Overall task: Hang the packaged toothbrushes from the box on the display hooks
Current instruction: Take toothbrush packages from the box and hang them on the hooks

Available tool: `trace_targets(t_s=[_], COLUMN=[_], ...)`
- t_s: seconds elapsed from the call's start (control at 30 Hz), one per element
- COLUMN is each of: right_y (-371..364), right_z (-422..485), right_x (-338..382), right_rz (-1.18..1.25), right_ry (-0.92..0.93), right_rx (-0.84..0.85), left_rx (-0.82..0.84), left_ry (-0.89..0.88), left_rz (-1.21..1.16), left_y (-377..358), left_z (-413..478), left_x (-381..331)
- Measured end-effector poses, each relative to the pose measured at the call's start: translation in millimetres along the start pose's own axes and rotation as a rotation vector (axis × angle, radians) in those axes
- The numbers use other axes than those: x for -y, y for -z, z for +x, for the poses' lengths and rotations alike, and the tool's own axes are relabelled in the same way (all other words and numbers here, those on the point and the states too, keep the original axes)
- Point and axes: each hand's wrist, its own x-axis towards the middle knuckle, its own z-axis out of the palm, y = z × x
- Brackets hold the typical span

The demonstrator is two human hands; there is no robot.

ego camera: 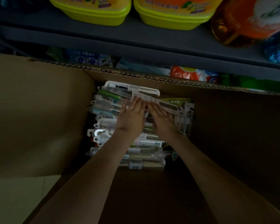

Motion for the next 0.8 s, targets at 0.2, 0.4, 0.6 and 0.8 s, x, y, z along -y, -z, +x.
trace_targets(t_s=[0.2,0.4,0.6,0.8], right_y=[10.9,18.5,17.4,34.3], right_z=[23.7,30.0,-25.9,-42.1], right_x=[-24.8,-16.9,11.2,52.2], right_rz=[0.081,-0.022,-0.059,-0.065], right_ry=[-0.217,-0.300,-0.054,0.292], right_rx=[-0.095,-0.032,-0.281,-0.076], left_rx=[-0.087,-0.040,-0.389,-0.228], left_ry=[-0.007,0.014,-0.147,-0.144], left_rz=[0.025,0.043,0.122,0.133], left_y=[-17.1,-10.5,9.0,28.8], left_z=[-6.4,-12.2,-43.2,-79.8], left_x=[-3.1,-6.5,-9.6,-3.5])
